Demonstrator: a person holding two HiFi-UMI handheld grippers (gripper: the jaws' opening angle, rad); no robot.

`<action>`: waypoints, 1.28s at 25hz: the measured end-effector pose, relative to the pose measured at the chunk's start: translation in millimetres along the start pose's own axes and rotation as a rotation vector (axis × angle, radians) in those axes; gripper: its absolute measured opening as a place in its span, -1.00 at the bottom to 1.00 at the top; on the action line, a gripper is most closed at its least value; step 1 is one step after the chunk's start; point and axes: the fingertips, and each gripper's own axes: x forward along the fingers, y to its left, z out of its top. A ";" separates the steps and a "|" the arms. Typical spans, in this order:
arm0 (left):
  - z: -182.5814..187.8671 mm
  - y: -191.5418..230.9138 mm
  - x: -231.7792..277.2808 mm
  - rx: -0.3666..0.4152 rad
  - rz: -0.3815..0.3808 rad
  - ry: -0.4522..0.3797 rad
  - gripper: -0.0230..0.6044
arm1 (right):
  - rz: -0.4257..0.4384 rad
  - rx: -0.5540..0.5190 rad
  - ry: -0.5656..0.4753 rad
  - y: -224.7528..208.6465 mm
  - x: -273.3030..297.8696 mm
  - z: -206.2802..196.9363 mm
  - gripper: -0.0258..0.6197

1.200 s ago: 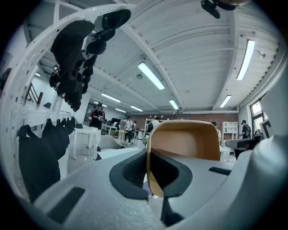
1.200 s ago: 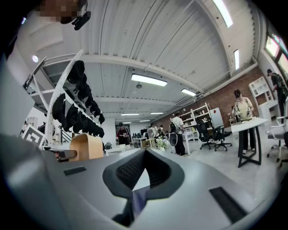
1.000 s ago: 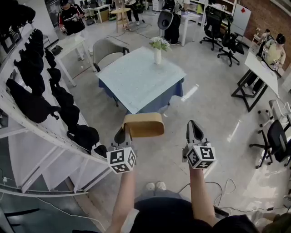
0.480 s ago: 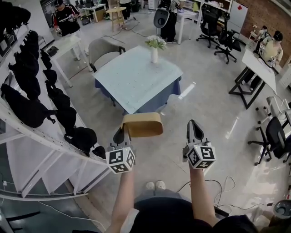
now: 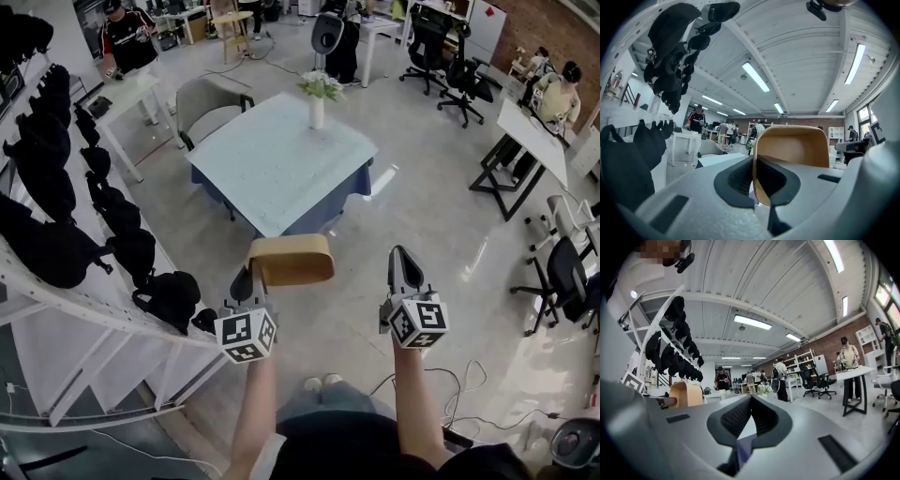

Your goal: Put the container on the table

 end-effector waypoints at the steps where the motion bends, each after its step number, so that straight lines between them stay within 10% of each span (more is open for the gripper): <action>1: 0.0 2.5 2.4 0.001 -0.003 -0.003 -0.89 | -0.002 -0.009 -0.005 1.6 2.7 1.4 -0.92; 18: -10.1 18.8 89.9 -0.002 -0.010 -0.016 -0.89 | -0.057 -0.057 -0.023 -42.3 65.2 -4.0 -0.92; 32: -6.8 14.6 329.1 -0.002 0.103 -0.025 -0.89 | 0.038 -0.028 -0.009 -172.1 332.5 -2.2 -0.92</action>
